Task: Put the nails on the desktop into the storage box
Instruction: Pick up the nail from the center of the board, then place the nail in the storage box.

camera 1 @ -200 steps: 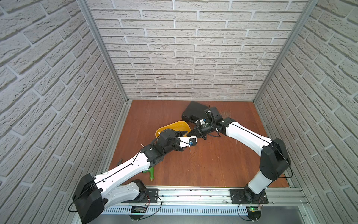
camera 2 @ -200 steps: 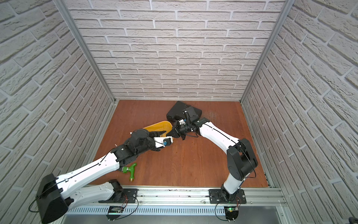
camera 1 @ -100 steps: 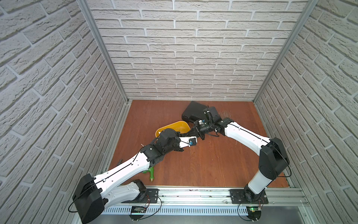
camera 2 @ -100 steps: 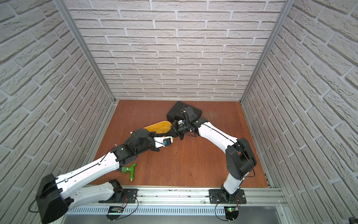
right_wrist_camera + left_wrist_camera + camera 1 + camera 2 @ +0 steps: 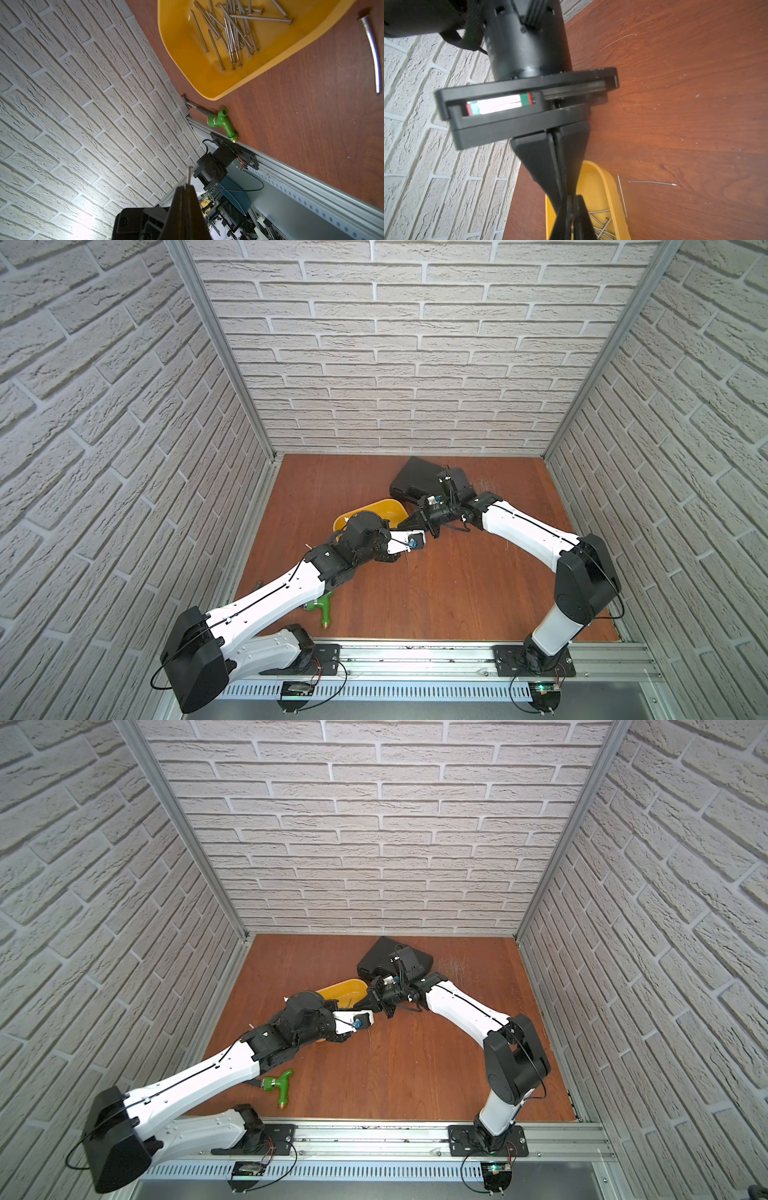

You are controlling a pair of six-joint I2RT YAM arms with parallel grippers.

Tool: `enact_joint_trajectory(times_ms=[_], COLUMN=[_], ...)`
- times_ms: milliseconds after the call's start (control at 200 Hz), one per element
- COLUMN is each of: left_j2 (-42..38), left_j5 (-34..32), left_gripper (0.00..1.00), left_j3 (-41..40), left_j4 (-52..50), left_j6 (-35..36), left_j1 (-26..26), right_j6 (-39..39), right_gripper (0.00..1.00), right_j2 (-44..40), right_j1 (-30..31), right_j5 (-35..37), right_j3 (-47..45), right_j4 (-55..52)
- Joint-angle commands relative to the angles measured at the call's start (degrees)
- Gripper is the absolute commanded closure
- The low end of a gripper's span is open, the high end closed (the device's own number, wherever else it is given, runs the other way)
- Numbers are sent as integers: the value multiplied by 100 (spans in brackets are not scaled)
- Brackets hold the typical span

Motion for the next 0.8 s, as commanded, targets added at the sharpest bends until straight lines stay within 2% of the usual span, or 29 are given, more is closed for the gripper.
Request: enact_joint_trajectory(times_ms=[0,80,150,255,390,515,680,795], left_j2=[71,55,19,70,315,689,1323,1676], left_j5=[205,281,430,801,1431,2024,2531,2687], left_gripper=[100,100,100,100,100,100,100,100], left_j3=[87,171,274,519,835,1028,1355,1431], left_j4=[-148,-239,-306,-583,-1071,-1397,-1927,-2020], left_j6=[-158,-607,-1352,-2637,-4191,-5414,-6271,-6538], left_j1=[43,226,553,1218,2077,2756,3141,3230], right_j6=[56,-217,-806,-1919,-3595,-4498,-5701,-6801], right_gripper=[87,65,45,34,32,32,33,33], right_j2=[74,9,-164,-463,-886,-1506,-2268,-2540], right_j1=[7,-145,-379,-601,-594,-573,-344,-18], right_j5=[-324,-125,320,1148,2447,3350,4117,4001], right_j3=[-18,-18,2,99,268,-193,-742,-925], right_j4=[383,263,-48,-576,-1260,-1049,-651,-579])
